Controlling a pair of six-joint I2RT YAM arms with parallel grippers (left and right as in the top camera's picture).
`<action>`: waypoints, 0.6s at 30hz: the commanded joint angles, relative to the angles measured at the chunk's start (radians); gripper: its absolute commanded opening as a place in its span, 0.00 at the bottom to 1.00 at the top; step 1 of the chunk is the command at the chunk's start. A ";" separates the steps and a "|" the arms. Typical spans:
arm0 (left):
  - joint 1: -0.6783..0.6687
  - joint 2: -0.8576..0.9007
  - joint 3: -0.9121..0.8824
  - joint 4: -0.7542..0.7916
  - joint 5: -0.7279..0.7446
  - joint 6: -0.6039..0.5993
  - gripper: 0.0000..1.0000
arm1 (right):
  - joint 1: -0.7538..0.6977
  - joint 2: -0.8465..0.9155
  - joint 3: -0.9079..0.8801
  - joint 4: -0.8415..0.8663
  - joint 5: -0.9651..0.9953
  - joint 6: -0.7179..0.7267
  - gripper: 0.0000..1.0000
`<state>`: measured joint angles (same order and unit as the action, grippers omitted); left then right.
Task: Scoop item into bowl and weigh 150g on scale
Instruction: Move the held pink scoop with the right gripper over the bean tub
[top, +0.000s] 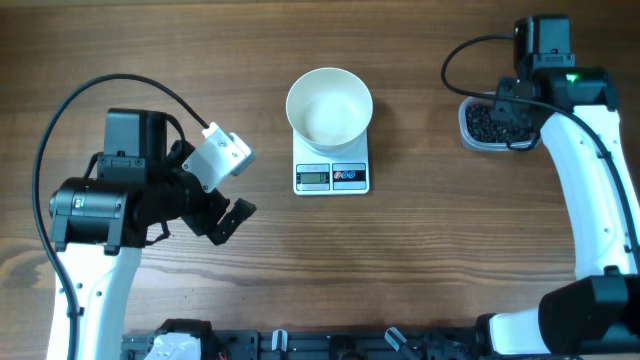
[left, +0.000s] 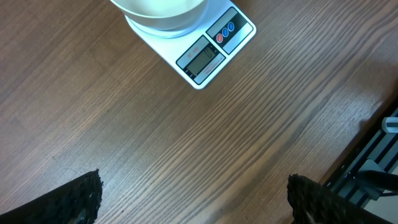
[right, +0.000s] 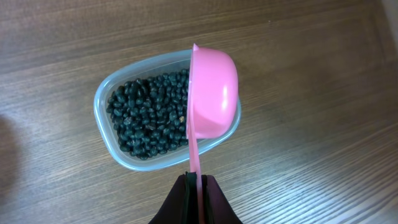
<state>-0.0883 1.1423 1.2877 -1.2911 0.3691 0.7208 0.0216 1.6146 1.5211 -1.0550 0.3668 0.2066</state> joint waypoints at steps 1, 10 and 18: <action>0.008 -0.010 0.006 0.000 0.023 -0.003 1.00 | -0.003 0.050 0.008 0.014 -0.009 -0.050 0.04; 0.008 -0.010 0.006 0.000 0.023 -0.003 1.00 | -0.003 0.107 0.008 0.034 -0.007 -0.095 0.04; 0.008 -0.010 0.006 0.000 0.023 -0.003 1.00 | -0.003 0.158 0.008 0.040 0.055 -0.137 0.04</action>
<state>-0.0883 1.1423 1.2877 -1.2911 0.3691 0.7208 0.0216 1.7390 1.5211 -1.0225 0.3870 0.0978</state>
